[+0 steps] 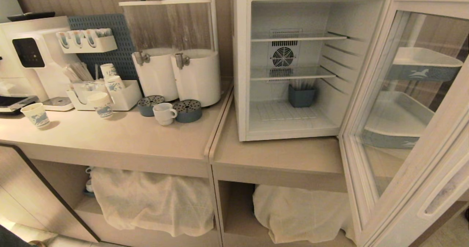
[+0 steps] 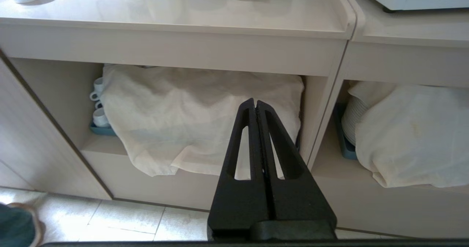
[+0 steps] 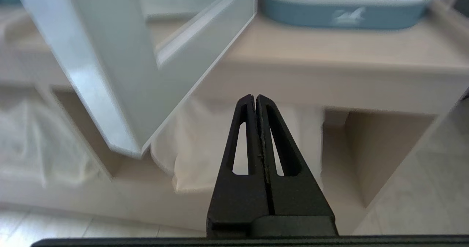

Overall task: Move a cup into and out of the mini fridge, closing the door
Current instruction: Close the freezer door

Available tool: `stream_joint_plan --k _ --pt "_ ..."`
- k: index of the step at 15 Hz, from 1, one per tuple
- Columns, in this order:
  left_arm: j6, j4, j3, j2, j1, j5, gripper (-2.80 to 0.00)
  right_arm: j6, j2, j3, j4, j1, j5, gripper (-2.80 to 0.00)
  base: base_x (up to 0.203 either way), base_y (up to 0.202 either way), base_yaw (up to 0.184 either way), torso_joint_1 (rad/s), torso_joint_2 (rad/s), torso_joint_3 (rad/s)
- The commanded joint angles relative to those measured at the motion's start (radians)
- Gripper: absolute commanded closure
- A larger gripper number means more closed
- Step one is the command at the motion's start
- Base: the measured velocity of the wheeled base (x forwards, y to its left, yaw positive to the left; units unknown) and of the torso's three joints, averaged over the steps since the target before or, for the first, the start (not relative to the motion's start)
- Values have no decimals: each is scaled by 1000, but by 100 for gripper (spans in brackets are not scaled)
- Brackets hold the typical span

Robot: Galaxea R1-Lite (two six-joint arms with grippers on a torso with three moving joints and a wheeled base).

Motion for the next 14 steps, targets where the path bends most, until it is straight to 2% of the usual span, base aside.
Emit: stream_joint_plan --k 1,4,7,9,10,12,14 --pt "0 0 0 0 -1 0 0 2 3 -89 21 0 1 0 0 0 0 0 0 0" --pt "0 0 0 0 -1 0 0 22 121 -441 146 3 -1 0 0 0 0 0 0 0" --pt "0 -1 0 0 -1 0 0 76 454 -596 138 29 -51 0 0 0 0 0 0 0" --pt "0 0 0 0 -1 0 0 96 647 -666 124 50 -25 0 0 0 0 0 0 0" --pt "0 -1 0 0 -1 0 0 101 719 -690 118 56 23 0 0 0 0 0 0 0" --pt "0 -1 0 0 -1 0 0 83 825 -722 107 59 255 0 0 0 0 0 0 0" --pt "0 -1 0 0 -1 0 0 15 884 -729 77 37 458 0 0 0 0 0 0 0"
